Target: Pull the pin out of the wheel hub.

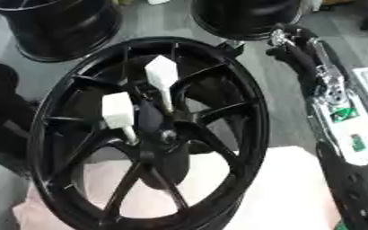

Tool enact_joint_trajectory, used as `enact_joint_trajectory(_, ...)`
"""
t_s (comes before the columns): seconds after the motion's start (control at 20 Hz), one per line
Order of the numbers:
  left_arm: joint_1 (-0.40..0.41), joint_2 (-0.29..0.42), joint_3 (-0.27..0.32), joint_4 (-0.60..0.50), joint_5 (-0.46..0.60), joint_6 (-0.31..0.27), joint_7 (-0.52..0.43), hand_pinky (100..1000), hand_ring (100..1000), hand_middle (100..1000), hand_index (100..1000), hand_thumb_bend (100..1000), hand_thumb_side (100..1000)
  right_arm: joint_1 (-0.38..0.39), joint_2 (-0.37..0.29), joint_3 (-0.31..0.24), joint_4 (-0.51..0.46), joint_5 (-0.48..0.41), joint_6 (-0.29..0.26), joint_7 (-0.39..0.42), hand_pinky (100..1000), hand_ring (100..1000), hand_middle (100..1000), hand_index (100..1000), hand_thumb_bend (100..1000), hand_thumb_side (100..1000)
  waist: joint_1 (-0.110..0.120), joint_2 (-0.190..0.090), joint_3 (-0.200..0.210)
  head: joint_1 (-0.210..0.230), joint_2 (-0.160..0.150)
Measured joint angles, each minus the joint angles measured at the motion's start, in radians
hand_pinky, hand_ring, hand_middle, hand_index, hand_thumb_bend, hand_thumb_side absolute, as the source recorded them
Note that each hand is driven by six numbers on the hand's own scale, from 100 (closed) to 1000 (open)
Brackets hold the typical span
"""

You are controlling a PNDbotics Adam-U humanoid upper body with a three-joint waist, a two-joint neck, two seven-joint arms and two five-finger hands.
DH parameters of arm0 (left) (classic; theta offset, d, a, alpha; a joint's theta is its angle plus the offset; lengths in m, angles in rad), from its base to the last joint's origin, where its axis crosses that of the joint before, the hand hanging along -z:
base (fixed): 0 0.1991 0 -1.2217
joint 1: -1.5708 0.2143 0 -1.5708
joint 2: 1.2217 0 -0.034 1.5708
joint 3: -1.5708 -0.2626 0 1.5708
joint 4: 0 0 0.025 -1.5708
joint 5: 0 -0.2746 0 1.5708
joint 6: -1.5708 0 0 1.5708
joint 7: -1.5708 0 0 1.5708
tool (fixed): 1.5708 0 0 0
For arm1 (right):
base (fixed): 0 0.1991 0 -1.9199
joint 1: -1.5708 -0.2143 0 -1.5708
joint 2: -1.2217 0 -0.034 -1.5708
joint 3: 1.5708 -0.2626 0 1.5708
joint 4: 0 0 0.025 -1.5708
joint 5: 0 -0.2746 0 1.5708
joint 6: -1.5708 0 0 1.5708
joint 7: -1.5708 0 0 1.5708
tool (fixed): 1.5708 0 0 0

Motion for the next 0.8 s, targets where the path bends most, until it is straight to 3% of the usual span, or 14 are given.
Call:
enact_joint_trajectory(0.3, 0.005, 0.000, 0.017, 0.037, 0.004, -0.040, -0.008, 872, 791, 738, 882, 874, 466, 0.000, -0.004, 0.000, 0.000, -0.002, 0.000, -0.001, 837, 678, 626, 809, 100, 512, -0.001, 0.000, 0.002, 0.000, -0.004)
enact_joint_trajectory(0.35, -0.006, -0.001, 0.019, 0.036, 0.002, -0.045, -0.006, 863, 785, 733, 881, 836, 492, 0.000, -0.004, 0.000, 0.000, -0.003, 0.000, -0.001, 837, 678, 626, 809, 100, 512, -0.002, 0.000, 0.001, 0.000, -0.004)
enact_joint_trajectory(0.45, -0.043, -0.009, 0.032, 0.024, -0.011, -0.043, 0.015, 834, 765, 707, 861, 661, 536, 0.000, -0.004, 0.000, 0.000, -0.004, -0.001, -0.001, 837, 678, 626, 809, 100, 510, -0.002, 0.000, 0.001, 0.000, -0.004)
enact_joint_trajectory(0.5, -0.068, -0.019, 0.041, 0.012, -0.021, -0.034, 0.042, 824, 761, 708, 856, 628, 550, 0.001, -0.004, -0.001, 0.000, -0.005, -0.001, -0.002, 837, 678, 627, 809, 100, 511, -0.003, 0.000, 0.001, -0.001, -0.004)
enact_joint_trajectory(0.65, -0.131, -0.089, 0.079, -0.055, -0.014, -0.001, 0.205, 802, 748, 685, 803, 508, 510, 0.001, -0.004, -0.004, 0.000, -0.007, -0.002, -0.003, 837, 678, 627, 809, 100, 510, -0.008, 0.000, 0.001, 0.000, -0.003)
enact_joint_trajectory(0.8, -0.141, -0.215, 0.109, -0.140, 0.098, -0.024, 0.452, 790, 741, 667, 750, 444, 507, 0.001, -0.003, -0.006, -0.001, -0.009, -0.004, -0.006, 837, 677, 626, 809, 100, 507, -0.015, 0.000, -0.002, -0.001, -0.003)
